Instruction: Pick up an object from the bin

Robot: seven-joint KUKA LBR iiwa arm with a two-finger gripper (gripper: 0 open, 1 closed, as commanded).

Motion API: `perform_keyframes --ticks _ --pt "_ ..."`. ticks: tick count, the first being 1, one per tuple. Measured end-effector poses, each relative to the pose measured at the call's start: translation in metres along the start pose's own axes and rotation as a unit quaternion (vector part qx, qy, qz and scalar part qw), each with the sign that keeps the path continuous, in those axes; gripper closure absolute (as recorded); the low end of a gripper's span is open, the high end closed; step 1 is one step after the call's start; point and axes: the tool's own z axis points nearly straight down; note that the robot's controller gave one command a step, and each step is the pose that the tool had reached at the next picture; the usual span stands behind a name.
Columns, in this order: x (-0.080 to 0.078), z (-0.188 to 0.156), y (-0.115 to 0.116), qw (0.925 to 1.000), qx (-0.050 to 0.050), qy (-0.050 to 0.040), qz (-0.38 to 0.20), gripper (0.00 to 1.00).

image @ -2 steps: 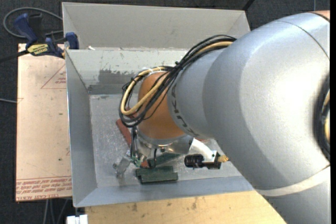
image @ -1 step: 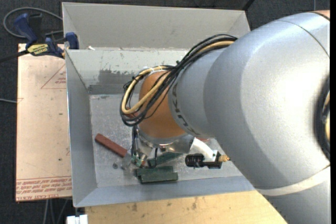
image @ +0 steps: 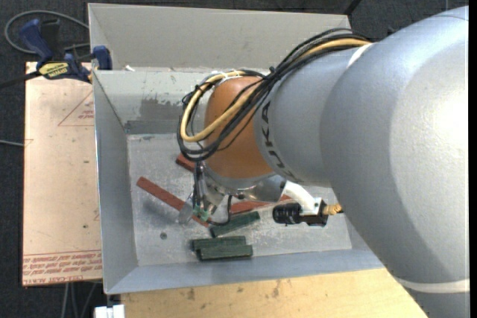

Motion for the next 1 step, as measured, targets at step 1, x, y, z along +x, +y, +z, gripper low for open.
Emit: perform_keyframes --ticks 1 --pt "-0.0009 -0.0677 0.0018 1.0 -0.001 -0.0009 -0.002 1.0"
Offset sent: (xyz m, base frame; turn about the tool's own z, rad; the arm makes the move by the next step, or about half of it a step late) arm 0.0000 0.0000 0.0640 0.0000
